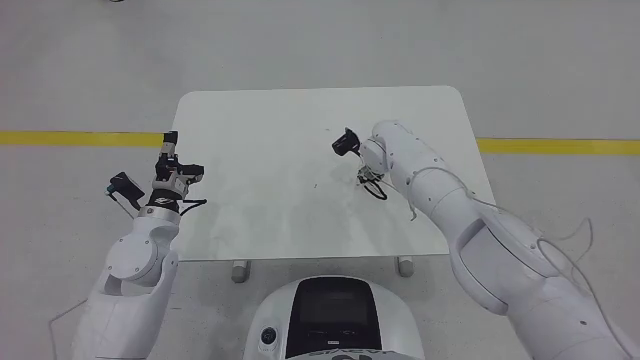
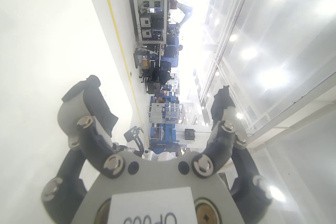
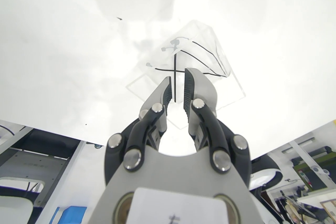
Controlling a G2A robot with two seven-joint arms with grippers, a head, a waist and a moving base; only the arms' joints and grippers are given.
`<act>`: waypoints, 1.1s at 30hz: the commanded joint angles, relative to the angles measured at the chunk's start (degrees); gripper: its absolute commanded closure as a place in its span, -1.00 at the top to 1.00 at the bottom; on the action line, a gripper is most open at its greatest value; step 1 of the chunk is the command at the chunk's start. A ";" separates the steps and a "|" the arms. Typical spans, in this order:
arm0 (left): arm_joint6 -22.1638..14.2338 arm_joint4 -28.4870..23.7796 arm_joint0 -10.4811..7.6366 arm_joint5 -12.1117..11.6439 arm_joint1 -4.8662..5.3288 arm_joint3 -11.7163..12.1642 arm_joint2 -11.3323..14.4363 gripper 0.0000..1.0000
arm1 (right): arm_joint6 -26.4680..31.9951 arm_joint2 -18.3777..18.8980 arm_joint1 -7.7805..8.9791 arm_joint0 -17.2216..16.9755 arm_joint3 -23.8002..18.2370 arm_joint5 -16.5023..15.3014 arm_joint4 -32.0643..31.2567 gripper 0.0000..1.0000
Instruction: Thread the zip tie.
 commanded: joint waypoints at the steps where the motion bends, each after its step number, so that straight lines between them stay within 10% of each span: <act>1: 0.00 0.00 0.00 0.00 0.00 0.00 0.00 1.00 | 0.11 0.06 -0.19 -0.02 0.45 0.17 0.00 -0.76; 16: 0.00 0.00 0.00 0.00 0.00 0.00 0.00 1.00 | 0.49 0.44 -1.92 0.64 3.77 0.16 0.38 -0.70; 33: 0.00 0.00 0.00 0.00 0.00 0.00 0.00 1.00 | 1.84 1.18 -3.72 1.45 6.53 -7.00 3.24 -0.66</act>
